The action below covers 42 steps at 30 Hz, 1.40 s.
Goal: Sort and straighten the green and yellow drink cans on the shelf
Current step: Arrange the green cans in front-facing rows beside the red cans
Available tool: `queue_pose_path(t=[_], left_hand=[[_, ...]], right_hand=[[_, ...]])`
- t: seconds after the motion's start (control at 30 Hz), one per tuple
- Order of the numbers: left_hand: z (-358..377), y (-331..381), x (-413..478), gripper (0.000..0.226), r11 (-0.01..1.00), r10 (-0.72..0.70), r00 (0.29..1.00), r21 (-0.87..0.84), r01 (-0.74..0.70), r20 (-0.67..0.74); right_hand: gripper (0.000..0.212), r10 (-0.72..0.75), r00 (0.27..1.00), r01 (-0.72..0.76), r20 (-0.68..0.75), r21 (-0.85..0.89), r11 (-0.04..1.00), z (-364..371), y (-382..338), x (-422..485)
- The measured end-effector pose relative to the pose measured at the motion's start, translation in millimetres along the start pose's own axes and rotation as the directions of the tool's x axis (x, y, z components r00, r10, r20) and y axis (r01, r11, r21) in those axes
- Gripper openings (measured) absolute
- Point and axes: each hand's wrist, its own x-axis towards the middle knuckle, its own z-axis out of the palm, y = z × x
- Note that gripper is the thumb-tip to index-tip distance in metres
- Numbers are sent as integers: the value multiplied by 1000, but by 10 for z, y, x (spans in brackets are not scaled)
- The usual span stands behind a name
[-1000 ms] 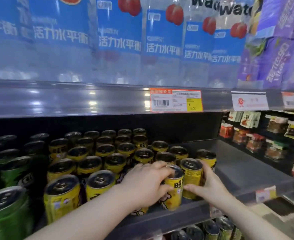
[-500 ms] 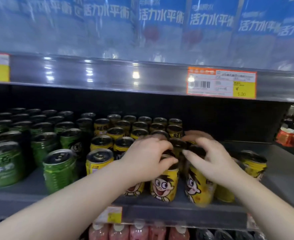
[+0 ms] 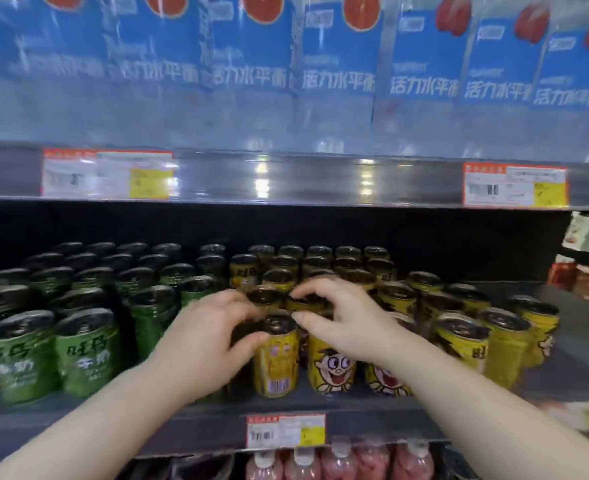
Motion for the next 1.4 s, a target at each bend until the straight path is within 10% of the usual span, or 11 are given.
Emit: queue_pose_path(t=[0.53, 1.03, 1.4], left_hand=[[-264, -741, -677, 69, 980, 182, 982, -94, -177, 45], [-685, -1999, -1171, 74, 969, -191, 972, 135, 209, -135], [-1138, -2724, -1264, 99, 838, -513, 841, 312, 448, 171]], right_hand=[[30, 354, 920, -366, -166, -47, 929, 605, -1008, -560], [32, -35, 999, 36, 9, -189, 981, 1372, -1784, 494], [84, -108, 941, 202, 322, -274, 940, 1945, -2095, 1349]])
